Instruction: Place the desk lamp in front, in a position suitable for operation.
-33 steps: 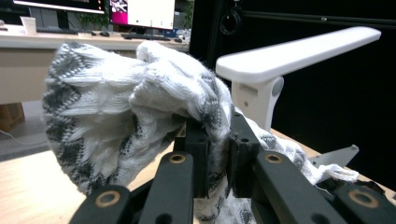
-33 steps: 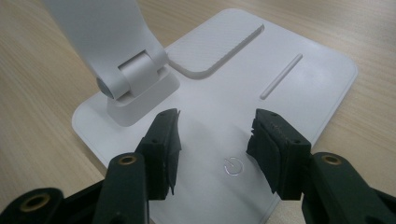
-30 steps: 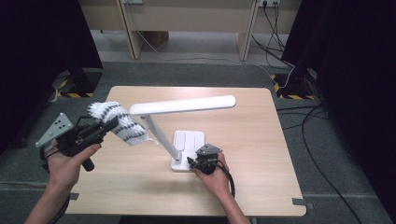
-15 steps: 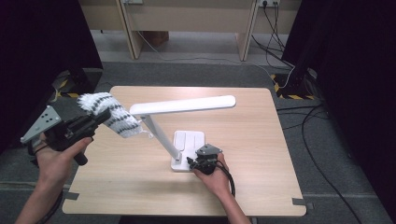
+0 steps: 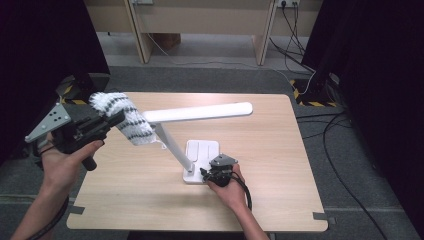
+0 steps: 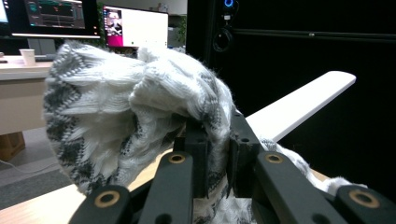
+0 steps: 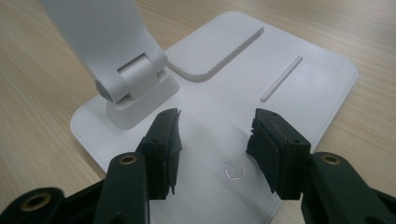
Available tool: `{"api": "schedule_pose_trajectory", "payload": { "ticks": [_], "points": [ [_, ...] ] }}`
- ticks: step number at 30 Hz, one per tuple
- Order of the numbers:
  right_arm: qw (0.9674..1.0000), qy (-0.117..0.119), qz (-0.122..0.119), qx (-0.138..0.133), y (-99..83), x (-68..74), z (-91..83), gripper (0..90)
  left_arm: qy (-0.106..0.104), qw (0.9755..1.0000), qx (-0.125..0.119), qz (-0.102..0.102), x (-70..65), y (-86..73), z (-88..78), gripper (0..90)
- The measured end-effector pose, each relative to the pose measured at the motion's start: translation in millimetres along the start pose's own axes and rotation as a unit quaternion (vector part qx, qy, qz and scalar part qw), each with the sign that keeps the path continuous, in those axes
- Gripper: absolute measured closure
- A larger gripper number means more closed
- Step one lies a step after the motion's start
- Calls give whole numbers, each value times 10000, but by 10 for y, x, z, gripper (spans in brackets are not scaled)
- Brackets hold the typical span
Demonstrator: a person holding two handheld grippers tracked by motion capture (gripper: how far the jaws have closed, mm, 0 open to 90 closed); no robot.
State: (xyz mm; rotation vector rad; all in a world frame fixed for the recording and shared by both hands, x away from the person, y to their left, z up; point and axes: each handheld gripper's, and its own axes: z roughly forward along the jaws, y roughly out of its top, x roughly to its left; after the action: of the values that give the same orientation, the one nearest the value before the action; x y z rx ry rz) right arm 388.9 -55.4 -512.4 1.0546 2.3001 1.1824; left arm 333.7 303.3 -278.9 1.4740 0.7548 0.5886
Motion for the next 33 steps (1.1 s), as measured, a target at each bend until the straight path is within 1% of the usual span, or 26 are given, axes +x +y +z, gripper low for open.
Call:
{"api": "schedule_pose_trajectory", "payload": {
  "ticks": [4, 8, 16, 20, 26, 33],
  "points": [
    [10000, -12, 1, 4, 0, -5, -2, 531, -78, 9999, 63, -22, -34, 46, 92, 804],
    [10000, -5, -17, 15, 2, -10, -3, 533, -87, 9999, 141, -33, -48, 78, 176, 803],
    [10000, 5, -22, 16, 2, -13, -4, 535, -144, 9991, 376, -99, -58, 125, 378, 800],
    [10000, 7, -30, 22, 2, -15, -4, 536, -165, 9985, 518, -61, -75, 148, 454, 799],
    [10000, 19, -32, -3, -2, -16, -1, 541, -163, 9983, 550, 49, -138, 158, 515, 799],
    [10000, 23, -32, -15, -4, -17, -1, 541, -213, 9984, 524, 37, -187, 164, 568, 800]
  ]
}}
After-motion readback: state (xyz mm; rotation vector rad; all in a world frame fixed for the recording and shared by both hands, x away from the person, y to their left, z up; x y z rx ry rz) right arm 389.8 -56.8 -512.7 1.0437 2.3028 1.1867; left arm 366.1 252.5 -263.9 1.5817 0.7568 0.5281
